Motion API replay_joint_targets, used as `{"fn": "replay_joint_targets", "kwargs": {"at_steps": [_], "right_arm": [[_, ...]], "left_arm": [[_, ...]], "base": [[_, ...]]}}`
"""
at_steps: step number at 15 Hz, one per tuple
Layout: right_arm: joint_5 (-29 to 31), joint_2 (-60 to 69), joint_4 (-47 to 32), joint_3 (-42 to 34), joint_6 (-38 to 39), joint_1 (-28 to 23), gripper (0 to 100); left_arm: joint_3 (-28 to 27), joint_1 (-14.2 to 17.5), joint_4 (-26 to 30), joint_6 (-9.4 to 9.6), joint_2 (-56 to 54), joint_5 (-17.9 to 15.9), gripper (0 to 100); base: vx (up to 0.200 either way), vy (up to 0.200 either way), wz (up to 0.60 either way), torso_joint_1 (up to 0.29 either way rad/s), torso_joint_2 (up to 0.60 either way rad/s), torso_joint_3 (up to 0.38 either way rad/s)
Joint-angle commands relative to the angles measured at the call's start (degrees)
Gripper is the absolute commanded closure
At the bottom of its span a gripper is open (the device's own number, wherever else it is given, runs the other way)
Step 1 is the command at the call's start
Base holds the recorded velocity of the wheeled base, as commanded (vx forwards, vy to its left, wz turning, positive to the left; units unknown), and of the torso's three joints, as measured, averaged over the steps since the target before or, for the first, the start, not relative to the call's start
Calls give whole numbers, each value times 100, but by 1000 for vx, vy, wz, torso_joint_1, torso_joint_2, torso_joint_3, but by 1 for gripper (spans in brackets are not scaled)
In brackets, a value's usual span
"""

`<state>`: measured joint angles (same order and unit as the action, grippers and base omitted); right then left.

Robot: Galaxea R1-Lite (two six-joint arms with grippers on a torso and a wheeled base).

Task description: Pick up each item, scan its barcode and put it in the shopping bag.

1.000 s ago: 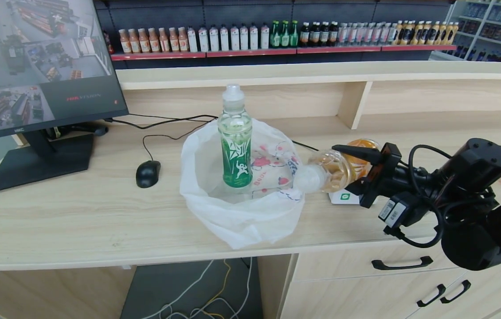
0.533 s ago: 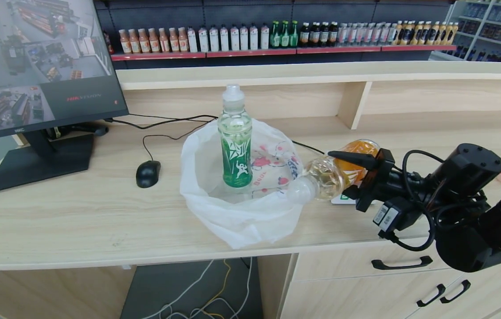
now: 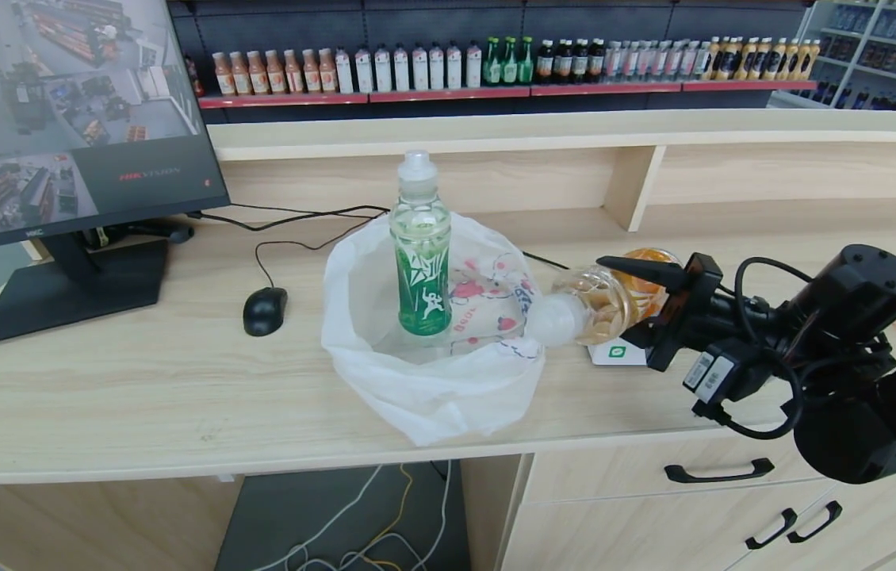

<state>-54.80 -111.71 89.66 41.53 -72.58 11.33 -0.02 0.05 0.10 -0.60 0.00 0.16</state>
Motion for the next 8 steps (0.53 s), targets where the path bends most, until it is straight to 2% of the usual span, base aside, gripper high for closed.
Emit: {"fn": "replay_joint_targets", "kwargs": {"at_steps": [1,7,8], "right_arm": [[-5,299,34,13,95,1,100],[127,1143,34,21,842,212,100],[558,1460,34,-75,1211,370,100]], "left_arm": [[2,4,-1,-2,0,2,0],[2,4,-1,-2,0,2,0],[-6,4,-1,-2,0,2,0]], "base": [[0,0,0,0,0,0],[0,0,0,0,0,0],[0,0,0,0,0,0]]}}
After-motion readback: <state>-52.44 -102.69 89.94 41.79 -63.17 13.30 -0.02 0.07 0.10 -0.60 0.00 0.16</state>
